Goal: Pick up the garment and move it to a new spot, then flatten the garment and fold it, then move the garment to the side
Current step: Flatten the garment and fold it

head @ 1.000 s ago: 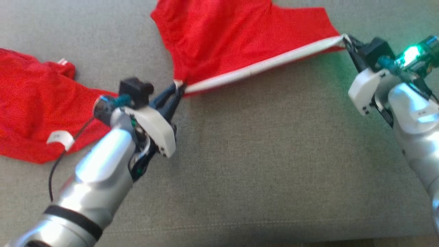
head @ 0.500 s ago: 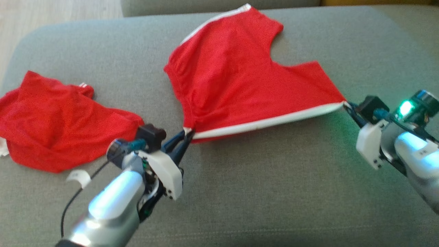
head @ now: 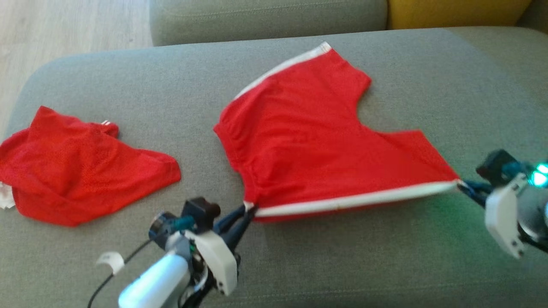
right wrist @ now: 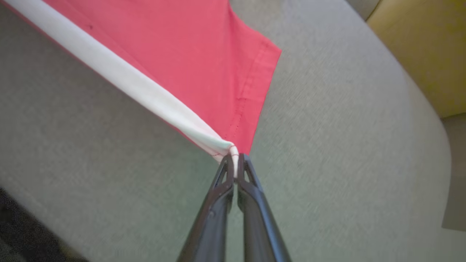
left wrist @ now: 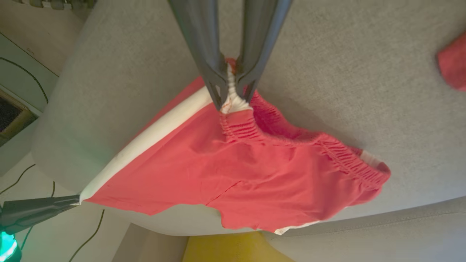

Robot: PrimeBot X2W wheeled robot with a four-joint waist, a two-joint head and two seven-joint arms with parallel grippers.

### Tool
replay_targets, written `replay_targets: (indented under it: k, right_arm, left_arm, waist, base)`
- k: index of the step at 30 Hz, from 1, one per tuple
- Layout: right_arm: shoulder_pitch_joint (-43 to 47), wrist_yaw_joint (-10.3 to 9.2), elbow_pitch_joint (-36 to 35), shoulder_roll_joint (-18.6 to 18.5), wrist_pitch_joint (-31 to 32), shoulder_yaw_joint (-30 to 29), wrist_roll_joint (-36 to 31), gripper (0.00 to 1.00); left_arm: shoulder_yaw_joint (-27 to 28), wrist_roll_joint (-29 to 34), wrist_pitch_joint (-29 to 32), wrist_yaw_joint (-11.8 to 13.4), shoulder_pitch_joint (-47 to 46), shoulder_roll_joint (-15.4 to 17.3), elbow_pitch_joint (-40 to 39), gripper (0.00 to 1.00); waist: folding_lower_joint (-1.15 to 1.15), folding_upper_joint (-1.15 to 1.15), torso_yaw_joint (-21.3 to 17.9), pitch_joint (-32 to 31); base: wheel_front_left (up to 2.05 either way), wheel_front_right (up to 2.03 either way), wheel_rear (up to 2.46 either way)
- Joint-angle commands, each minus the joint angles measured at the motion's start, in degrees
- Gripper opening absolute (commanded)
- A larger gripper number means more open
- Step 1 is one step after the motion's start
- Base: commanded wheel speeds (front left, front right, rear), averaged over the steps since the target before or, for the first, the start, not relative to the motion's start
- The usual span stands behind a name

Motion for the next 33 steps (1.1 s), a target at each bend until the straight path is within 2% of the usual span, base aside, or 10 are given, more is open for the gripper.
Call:
replay_targets:
  k: [1,8,11,17,23,33]
  right_arm:
    - [1.3,0.36,-0.5,-4.2,0.9,-0.5,0.8,0.00]
    - [5.6,0.36,-9.2,-11.8,6.5,-0.5,4.9,0.00]
    - [7.3,0.36,-12.3,-14.2,8.0,-0.5,7.8,0.00]
    - [6.8,0.36,-16.4,-18.1,9.7,-1.0,8.2,0.00]
    - [2.9,0.36,-16.8,-16.5,8.6,-4.1,6.9,0.00]
    - [-6.7,0.36,-15.1,-11.9,8.8,-7.6,3.5,0.00]
  left_arm:
    - [1.6,0.1,-0.2,0.3,-1.0,2.2,-1.3,0.00]
    - [-0.1,-0.7,2.8,0.4,3.3,4.7,-7.1,0.00]
    - [-1.1,-1.1,5.0,0.4,5.2,6.1,-10.2,0.00]
    - [-2.2,-1.5,8.9,1.0,7.0,9.2,-16.9,0.00]
    - [0.8,-2.2,8.6,3.7,5.2,10.3,-21.8,0.00]
    - [3.1,-2.3,8.8,4.5,0.5,10.4,-25.1,0.00]
  waist:
    - [0.01,-0.01,0.0,-0.1]
    - [0.01,-0.01,-0.5,-1.0]
    - [0.01,-0.01,-0.5,-1.7]
    - [0.01,-0.01,-0.2,-2.0]
    - [0.01,-0.01,0.7,-1.0]
    - [0.01,-0.01,4.1,3.3]
  base:
    - [0.00,0.00,0.00]
    - [0.00,0.00,0.00]
    - [0.00,0.00,0.00]
    - [0.00,0.00,0.00]
    - [0.00,0.00,0.00]
    - [0.00,0.00,0.00]
